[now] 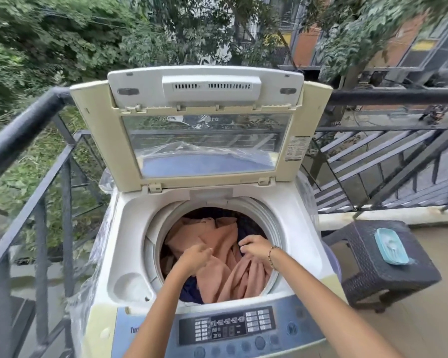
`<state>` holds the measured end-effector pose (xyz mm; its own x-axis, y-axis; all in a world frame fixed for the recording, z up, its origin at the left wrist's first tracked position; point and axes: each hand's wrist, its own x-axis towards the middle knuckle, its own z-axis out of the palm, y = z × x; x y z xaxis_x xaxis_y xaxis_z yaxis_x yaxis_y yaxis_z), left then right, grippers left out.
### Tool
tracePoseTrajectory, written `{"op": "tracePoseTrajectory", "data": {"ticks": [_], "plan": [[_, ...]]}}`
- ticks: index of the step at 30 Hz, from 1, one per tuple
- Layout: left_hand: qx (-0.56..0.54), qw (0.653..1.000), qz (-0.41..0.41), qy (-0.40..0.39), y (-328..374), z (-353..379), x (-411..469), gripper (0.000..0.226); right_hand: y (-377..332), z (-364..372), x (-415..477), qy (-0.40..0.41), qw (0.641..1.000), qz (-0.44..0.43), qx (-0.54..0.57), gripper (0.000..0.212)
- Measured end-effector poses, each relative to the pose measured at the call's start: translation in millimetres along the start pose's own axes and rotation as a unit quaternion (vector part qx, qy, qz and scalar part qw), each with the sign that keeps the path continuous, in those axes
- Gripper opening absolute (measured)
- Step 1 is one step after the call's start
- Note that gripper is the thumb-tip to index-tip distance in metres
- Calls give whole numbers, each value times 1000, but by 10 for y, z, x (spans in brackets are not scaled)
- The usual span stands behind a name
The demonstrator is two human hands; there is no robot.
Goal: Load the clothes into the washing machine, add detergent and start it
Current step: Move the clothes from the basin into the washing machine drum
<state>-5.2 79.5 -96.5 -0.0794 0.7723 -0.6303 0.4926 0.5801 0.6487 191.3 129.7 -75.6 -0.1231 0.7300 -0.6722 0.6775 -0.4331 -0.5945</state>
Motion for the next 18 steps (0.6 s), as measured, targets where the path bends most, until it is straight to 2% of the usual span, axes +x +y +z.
{"op": "tracePoseTrajectory", "data": {"ticks": [3, 6, 11, 16, 18], "plan": [[-96, 993, 26, 62, 84, -13, -10, 31, -75, 27, -80, -28, 999, -11, 28, 26], [-206, 972, 37, 109, 233, -81, -100, 24, -185, 46, -109, -37, 996, -31, 74, 25], [-318, 932, 50, 167, 332, -234, -156, 20, -409, 67, -46, 0, 984, -48, 174, 26], [-350, 922, 49, 160, 482, -466, 57, 20, -682, 87, 87, 3, 969, -41, 242, 27], [-375, 916, 32, 135, 586, -548, 190, 27, -805, 85, 183, 0, 949, -38, 313, 30]]}}
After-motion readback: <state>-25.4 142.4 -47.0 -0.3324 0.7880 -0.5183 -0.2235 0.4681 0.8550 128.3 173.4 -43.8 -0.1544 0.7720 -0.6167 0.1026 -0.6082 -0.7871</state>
